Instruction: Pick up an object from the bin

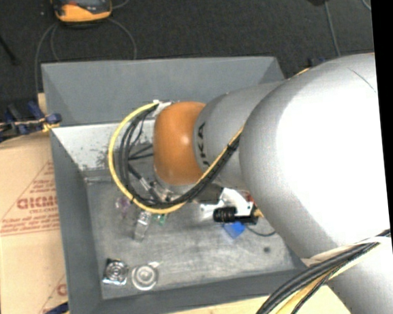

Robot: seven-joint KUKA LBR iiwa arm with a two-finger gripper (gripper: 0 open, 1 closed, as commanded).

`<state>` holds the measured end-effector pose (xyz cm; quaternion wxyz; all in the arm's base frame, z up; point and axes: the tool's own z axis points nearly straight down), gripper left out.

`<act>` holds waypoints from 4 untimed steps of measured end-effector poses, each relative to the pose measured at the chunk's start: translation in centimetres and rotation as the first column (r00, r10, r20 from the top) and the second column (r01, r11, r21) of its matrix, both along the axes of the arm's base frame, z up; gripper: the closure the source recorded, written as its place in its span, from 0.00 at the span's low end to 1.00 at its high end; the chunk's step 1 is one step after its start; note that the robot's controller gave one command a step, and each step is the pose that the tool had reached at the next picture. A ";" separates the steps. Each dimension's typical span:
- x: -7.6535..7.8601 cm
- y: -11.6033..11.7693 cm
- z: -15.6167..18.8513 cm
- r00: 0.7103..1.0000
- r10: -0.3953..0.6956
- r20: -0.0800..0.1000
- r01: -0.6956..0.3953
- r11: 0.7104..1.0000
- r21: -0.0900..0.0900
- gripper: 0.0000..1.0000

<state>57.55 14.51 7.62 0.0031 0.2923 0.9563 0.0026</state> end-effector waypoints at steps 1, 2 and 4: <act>0.2 0.0 0.2 1.000 0.002 -0.003 -0.002 1.000 0.000 0.00; 0.3 0.1 0.5 1.000 0.001 -0.004 -0.001 1.000 0.002 1.00; 0.7 0.0 12.8 1.000 0.014 0.002 -0.014 1.000 -0.001 1.00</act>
Offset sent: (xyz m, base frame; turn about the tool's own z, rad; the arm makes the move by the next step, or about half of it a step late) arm 0.0000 0.0000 0.0000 0.0000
